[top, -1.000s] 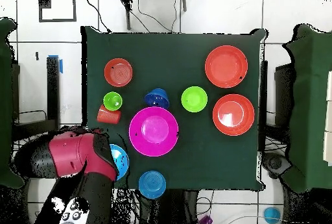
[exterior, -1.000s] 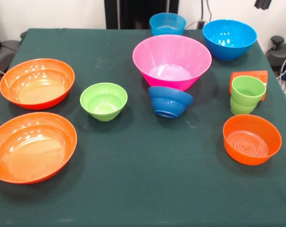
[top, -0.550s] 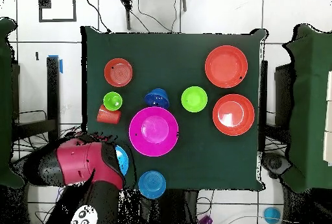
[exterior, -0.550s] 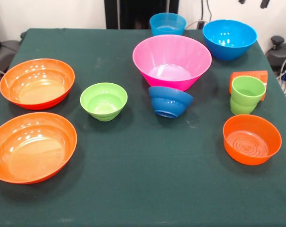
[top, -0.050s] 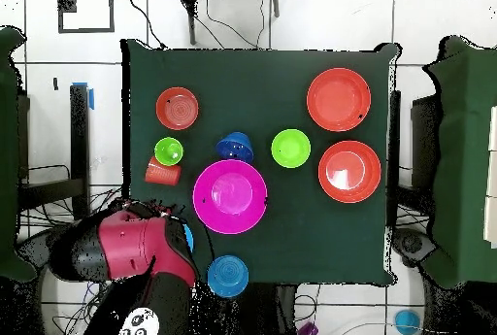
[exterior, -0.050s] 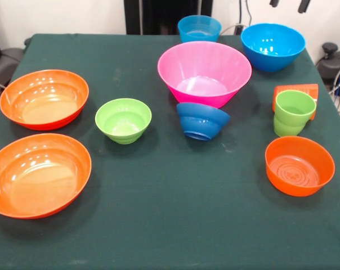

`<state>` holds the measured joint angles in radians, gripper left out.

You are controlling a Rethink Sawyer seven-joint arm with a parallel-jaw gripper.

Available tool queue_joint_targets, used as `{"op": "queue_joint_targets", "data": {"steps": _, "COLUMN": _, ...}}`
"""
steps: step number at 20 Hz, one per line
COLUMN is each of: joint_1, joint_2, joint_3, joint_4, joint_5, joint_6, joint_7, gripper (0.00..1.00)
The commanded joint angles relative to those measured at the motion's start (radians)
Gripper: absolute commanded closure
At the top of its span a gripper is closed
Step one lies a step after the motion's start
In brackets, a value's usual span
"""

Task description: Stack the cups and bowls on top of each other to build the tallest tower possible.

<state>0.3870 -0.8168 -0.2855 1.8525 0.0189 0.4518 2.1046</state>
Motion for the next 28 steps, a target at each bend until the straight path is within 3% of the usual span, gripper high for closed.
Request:
{"op": "queue_joint_targets", "data": {"steps": 1, "joint_1": 0.004, "joint_2": 0.037, "joint_3": 0.083, "joint_4": 0.049, "joint_5": -0.071, "joint_6": -0.059, "joint_7": 0.055, "gripper": 0.0}}
{"op": "queue_joint_targets", "data": {"steps": 4, "joint_1": 0.006, "joint_2": 0.071, "joint_3": 0.091, "joint_4": 0.05, "joint_5": -0.065, "joint_6": -0.115, "joint_7": 0.079, "gripper": 0.0}}
{"op": "queue_joint_targets", "data": {"steps": 15, "joint_1": 0.013, "joint_2": 0.122, "joint_3": 0.144, "joint_4": 0.03, "joint_5": -0.003, "joint_6": -0.174, "joint_7": 0.121, "gripper": 0.0}}
{"op": "queue_joint_targets", "data": {"steps": 28, "joint_1": 0.027, "joint_2": 0.189, "joint_3": 0.143, "joint_4": 0.023, "joint_5": 0.002, "joint_6": -0.258, "joint_7": 0.14, "gripper": 0.0}}
